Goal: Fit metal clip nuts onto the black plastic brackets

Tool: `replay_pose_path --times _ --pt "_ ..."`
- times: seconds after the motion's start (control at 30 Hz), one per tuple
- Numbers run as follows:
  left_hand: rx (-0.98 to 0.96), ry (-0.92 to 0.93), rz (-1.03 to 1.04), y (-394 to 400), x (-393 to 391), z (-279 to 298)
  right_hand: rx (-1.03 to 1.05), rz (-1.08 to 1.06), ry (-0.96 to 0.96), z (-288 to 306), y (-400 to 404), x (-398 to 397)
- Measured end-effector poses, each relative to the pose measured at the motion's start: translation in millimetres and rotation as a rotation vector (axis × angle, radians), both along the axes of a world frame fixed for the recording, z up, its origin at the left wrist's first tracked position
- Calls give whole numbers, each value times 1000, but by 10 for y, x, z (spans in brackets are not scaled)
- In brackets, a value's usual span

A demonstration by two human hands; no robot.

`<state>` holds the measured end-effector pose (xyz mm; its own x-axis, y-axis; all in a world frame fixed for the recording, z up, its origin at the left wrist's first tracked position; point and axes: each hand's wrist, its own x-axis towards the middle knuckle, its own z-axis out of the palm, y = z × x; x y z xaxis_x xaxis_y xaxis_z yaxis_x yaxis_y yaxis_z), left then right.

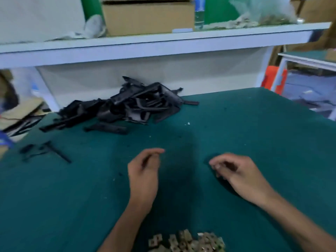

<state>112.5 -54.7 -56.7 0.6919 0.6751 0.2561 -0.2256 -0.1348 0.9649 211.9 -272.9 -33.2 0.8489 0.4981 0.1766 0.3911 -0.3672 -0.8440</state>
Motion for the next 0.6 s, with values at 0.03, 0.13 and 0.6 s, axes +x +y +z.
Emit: replay_pose_path --times 0.03,0.13,0.6 --pt "-149 -65 80 96 -9 6 -27 31 -41 28 251 125" --pt "-485 -126 188 218 50 64 -86 68 -136 110 1022 525" --pt "-329 7 100 169 148 114 -682 105 -433 96 2607 1870"
